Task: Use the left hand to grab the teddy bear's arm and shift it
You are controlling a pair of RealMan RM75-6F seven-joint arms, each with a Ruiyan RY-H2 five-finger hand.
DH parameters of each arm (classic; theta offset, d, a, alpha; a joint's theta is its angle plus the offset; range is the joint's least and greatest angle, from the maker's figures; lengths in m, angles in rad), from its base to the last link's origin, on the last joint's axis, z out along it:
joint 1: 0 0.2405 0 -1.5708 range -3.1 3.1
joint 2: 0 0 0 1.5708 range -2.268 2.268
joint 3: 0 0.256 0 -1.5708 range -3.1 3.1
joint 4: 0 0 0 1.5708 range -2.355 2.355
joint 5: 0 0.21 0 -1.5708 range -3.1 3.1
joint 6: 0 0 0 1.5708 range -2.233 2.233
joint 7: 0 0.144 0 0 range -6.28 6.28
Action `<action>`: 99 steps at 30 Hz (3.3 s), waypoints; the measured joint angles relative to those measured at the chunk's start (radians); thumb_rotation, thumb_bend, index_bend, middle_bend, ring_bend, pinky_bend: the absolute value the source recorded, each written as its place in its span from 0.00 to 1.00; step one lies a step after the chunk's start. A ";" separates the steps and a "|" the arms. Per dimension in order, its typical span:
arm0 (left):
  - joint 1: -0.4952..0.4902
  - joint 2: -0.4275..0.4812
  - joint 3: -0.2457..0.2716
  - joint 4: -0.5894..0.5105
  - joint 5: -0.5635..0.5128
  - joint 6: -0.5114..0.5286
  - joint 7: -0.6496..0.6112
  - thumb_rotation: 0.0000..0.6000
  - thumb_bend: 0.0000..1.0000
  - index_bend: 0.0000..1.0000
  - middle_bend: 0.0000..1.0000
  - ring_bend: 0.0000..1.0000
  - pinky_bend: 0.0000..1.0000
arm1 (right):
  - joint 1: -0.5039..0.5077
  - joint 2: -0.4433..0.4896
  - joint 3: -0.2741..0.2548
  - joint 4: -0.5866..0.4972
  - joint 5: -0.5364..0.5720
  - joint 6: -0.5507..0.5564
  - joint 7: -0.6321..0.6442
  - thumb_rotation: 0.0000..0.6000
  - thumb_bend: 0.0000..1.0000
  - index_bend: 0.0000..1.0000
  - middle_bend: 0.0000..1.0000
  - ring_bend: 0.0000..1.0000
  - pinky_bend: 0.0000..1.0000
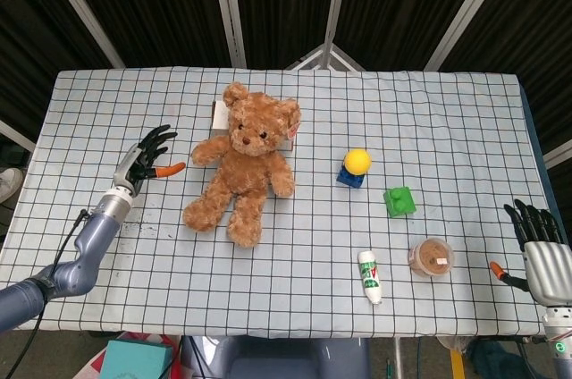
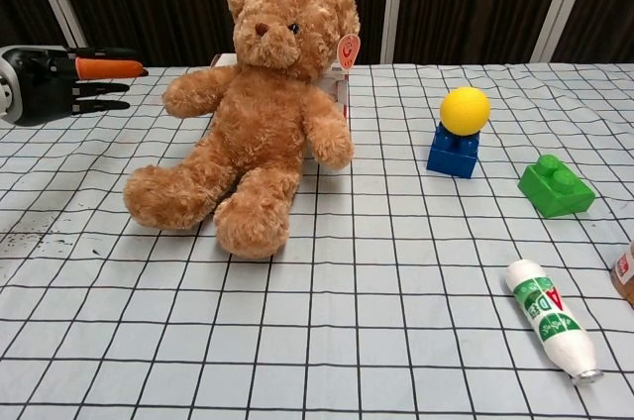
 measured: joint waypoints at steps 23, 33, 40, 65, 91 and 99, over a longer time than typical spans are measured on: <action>-0.059 -0.158 -0.043 0.138 -0.018 -0.084 0.124 1.00 0.16 0.12 0.18 0.00 0.06 | 0.003 -0.001 0.000 0.007 0.005 -0.009 0.012 1.00 0.21 0.00 0.02 0.03 0.00; -0.068 -0.197 -0.056 0.151 -0.027 -0.075 0.174 1.00 0.17 0.21 0.25 0.00 0.09 | 0.003 0.000 0.000 0.009 0.005 -0.010 0.014 1.00 0.21 0.00 0.02 0.03 0.00; -0.066 -0.222 -0.077 0.152 -0.053 -0.042 0.206 1.00 0.17 0.21 0.25 0.00 0.09 | 0.004 -0.001 -0.001 0.007 0.005 -0.012 0.012 1.00 0.21 0.00 0.02 0.03 0.00; -0.066 -0.284 -0.123 0.168 -0.149 0.066 0.363 1.00 0.48 0.42 0.46 0.06 0.14 | 0.004 0.007 -0.003 0.002 0.012 -0.022 0.018 1.00 0.21 0.00 0.02 0.03 0.00; -0.060 -0.304 -0.137 0.176 -0.261 0.056 0.488 1.00 0.45 0.41 0.45 0.06 0.14 | 0.003 0.008 -0.006 -0.004 0.010 -0.021 0.013 1.00 0.21 0.00 0.02 0.03 0.00; -0.061 -0.314 -0.160 0.200 -0.250 0.033 0.473 1.00 0.44 0.41 0.45 0.06 0.14 | 0.004 0.006 -0.006 0.000 0.012 -0.024 0.013 1.00 0.21 0.00 0.02 0.03 0.00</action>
